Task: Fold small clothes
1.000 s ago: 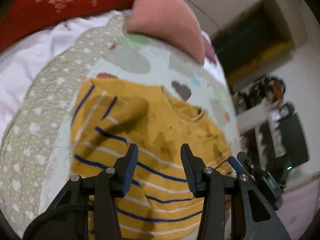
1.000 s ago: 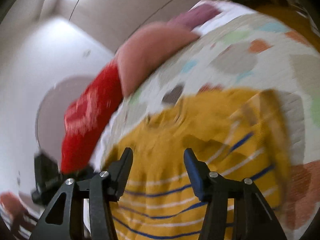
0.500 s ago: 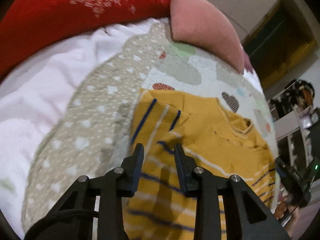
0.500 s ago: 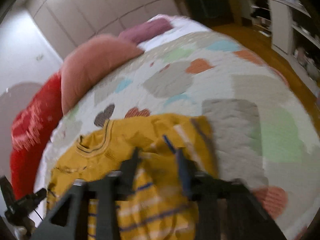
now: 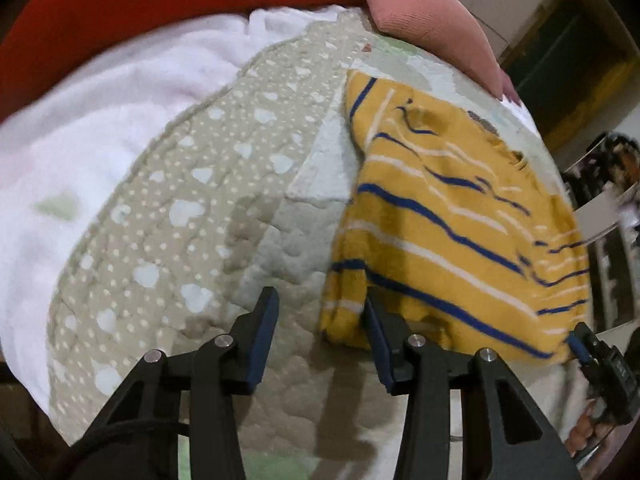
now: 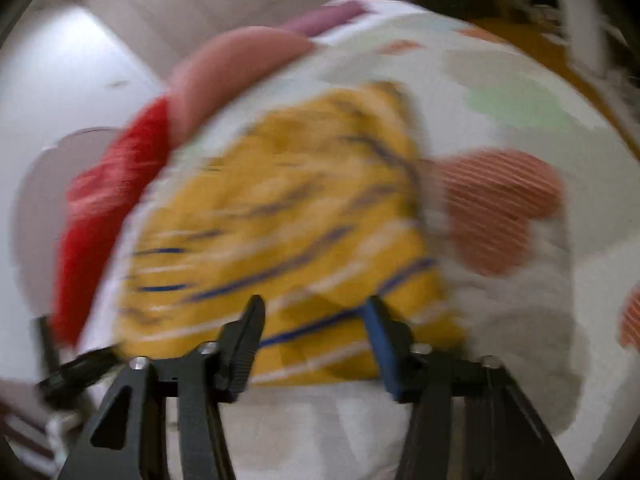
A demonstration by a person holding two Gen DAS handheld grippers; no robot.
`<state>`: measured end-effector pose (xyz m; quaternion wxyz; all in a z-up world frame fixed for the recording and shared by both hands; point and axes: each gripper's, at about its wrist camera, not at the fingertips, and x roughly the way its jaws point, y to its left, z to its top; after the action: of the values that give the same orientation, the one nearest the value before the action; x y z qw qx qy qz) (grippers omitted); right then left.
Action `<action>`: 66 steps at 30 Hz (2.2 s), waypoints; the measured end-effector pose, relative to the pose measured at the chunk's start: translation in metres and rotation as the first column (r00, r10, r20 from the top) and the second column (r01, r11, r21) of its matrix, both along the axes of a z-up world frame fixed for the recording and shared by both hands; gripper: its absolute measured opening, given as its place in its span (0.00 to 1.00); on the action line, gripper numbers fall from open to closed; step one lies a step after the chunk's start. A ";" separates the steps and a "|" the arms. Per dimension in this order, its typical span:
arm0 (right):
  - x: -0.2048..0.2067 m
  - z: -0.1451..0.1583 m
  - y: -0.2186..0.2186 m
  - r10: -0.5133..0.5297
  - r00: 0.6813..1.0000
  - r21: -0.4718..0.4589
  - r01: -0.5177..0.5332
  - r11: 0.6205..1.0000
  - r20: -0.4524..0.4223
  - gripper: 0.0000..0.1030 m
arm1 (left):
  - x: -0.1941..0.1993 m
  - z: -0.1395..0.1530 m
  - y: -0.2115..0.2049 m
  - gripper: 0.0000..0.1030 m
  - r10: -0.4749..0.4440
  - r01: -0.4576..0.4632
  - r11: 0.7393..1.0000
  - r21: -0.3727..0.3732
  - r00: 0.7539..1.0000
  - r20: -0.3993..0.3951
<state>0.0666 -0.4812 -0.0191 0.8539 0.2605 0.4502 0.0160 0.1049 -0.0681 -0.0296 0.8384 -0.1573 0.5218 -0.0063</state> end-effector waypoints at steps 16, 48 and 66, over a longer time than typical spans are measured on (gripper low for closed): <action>-0.127 0.001 0.040 -0.035 0.997 -0.076 0.040 0.996 0.065 0.58 | -0.123 0.052 -0.013 0.40 0.069 -0.080 0.996 0.051 0.980 0.187; -0.156 -0.002 0.076 0.050 0.996 -0.255 -0.028 0.967 0.080 0.60 | -0.156 0.061 -0.036 0.51 0.066 -0.075 0.997 0.028 0.970 0.234; -0.071 0.043 0.095 0.238 0.962 -0.230 -0.203 0.952 0.132 0.60 | -0.070 0.041 -0.025 0.51 0.065 -0.058 0.997 -0.058 0.989 0.133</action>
<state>-0.0043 -0.3866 0.0235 0.9028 0.1126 0.4067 0.0834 0.0346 -0.0934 0.0118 0.8671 -0.1949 0.4584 -0.0052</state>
